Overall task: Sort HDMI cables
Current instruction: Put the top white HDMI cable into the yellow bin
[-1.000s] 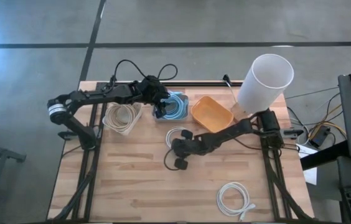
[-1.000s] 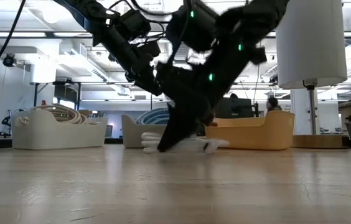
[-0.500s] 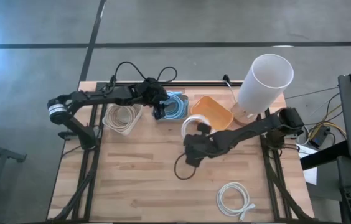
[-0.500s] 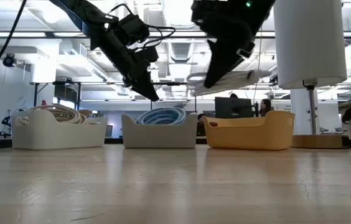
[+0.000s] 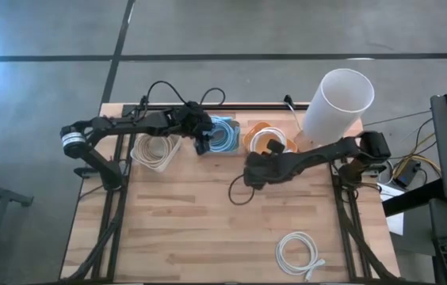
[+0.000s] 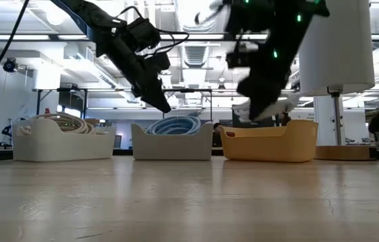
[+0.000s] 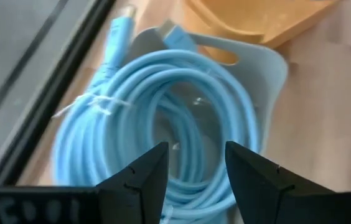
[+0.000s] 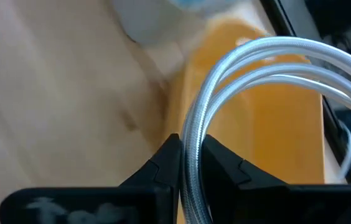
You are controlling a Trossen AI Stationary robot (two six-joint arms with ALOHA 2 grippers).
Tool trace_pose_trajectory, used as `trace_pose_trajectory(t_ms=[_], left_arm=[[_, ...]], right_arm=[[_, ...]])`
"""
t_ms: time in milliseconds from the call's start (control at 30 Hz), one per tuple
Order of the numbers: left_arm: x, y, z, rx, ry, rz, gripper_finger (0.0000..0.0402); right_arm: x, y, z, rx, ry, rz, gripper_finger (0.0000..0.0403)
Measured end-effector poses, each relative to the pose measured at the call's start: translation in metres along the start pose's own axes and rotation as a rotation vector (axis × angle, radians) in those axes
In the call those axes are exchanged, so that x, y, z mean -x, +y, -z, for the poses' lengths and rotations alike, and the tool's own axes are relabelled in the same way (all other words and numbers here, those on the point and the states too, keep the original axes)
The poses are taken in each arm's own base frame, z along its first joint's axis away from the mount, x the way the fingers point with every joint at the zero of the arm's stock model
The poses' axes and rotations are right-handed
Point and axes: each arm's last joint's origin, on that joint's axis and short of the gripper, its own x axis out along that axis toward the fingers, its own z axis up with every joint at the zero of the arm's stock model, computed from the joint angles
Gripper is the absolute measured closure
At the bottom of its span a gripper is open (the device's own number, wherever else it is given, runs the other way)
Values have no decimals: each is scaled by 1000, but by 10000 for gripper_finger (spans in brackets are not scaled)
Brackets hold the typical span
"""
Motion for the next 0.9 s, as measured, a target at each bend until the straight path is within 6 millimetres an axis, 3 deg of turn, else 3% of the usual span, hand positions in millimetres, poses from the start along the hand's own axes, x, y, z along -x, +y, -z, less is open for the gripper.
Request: trace_pose_trajectory(t_ms=[200,533,733,900], left_arm=[[0,-10,-2,-12,-30,137,229],[0,-13,-8,-26,-87,145,229],[0,-13,-8,-26,-86,145,229],[0,-13,-8,-25,-86,145,229]], right_arm=[[-24,-13,10,-36,39,57,356],[-58,-22,23,-136,-7,56,356],[-66,-22,31,-151,-13,56,348],[-67,-22,34,-137,-7,57,316]])
